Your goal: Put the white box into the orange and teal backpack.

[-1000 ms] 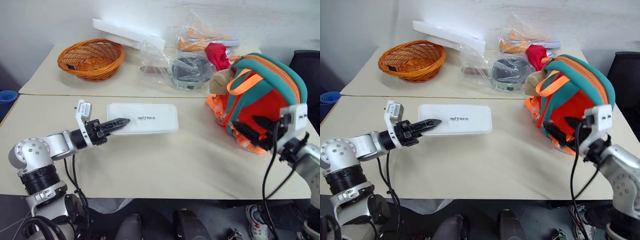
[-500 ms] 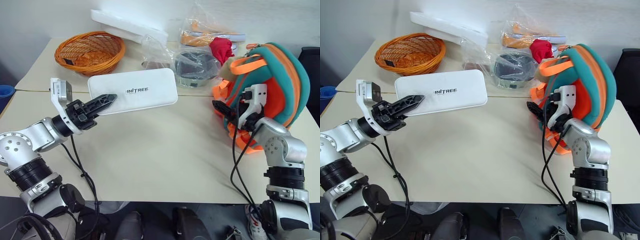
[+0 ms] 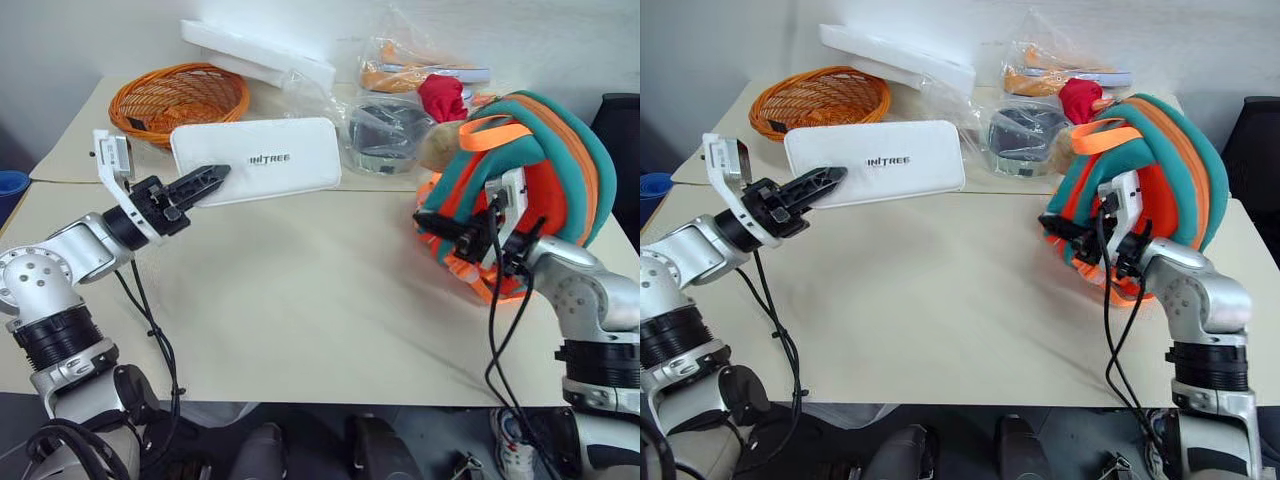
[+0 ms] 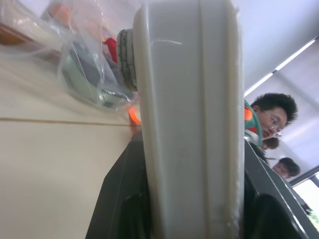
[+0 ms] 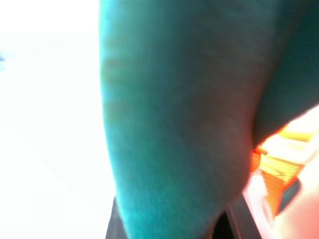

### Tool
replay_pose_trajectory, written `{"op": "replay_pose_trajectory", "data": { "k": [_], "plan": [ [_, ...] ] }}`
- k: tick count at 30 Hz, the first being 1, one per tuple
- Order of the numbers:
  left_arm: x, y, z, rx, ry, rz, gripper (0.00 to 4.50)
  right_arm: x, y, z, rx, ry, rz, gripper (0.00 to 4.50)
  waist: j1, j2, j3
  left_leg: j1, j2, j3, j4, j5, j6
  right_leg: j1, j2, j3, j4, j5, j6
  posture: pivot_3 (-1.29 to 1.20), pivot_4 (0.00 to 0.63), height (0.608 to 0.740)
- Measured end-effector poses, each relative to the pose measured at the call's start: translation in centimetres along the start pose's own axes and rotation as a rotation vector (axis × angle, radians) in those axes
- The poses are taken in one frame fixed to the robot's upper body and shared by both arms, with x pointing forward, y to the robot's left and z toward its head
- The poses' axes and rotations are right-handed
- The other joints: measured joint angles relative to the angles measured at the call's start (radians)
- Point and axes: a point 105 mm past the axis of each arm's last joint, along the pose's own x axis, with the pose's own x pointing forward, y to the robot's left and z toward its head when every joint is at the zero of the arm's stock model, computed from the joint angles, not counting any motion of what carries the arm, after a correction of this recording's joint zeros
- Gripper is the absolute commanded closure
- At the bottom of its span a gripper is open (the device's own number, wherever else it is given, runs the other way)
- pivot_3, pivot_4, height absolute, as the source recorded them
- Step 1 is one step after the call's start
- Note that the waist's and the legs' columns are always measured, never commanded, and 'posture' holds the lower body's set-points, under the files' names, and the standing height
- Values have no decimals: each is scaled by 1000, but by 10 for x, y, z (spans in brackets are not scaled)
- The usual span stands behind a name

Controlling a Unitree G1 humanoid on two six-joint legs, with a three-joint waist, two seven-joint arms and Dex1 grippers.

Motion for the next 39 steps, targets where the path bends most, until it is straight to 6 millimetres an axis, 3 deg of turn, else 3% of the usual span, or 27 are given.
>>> {"op": "replay_pose_trajectory", "data": {
  "k": [5,6,8,11,15,20,26,29,33,39],
  "plan": [
    [20,-20,17,136,-56,-79,3094,-21,49,9,25,50,201,4457,3,0,0,-1,0,-1,-1,0,0,0,0,0,-2,0,0,0,150,740],
    [25,-29,16,160,-51,-119,3094,-40,70,4,54,103,295,4457,8,2,1,-3,0,-2,-1,-1,1,0,-1,-1,-4,0,0,0,150,740],
    [27,-35,17,169,-61,-153,3094,-56,93,6,77,145,402,4457,10,2,1,-4,0,-2,0,-1,2,0,-1,-3,-4,0,0,0,150,740],
    [36,-45,9,176,-38,-225,3094,-73,112,14,80,167,491,4457,6,0,1,-4,0,-2,4,-2,4,2,-2,-5,-5,0,1,0,150,740],
    [45,-62,-11,206,33,-330,3094,-76,109,15,80,162,478,4457,3,-1,2,-3,0,-2,10,-5,8,4,-2,-4,-5,2,3,0,150,740],
    [44,-66,-24,213,72,-378,3094,-75,96,13,79,152,418,4457,4,-1,2,-1,0,-2,11,-3,9,5,-2,-3,-1,3,2,0,150,740],
    [19,-64,13,302,18,-330,3094,-77,86,-4,99,185,366,4457,-1,-1,2,1,0,-2,11,-3,9,4,-1,-2,1,3,2,0,150,740],
    [8,-72,18,366,53,-348,3094,-77,85,-4,92,181,366,4457,3,-1,2,0,0,-2,11,-3,9,5,-2,-2,0,3,2,0,150,740],
    [17,-75,-16,448,176,-365,3094,-79,84,-6,93,192,362,4457,26,-1,2,0,-1,-2,12,-3,9,7,-4,-3,-2,3,2,0,150,740],
    [37,-66,-40,640,241,-345,3094,-81,83,-8,97,212,356,4457,34,-1,2,0,-1,-2,12,-4,10,7,-4,-3,-2,3,2,0,150,740]
  ]
}}
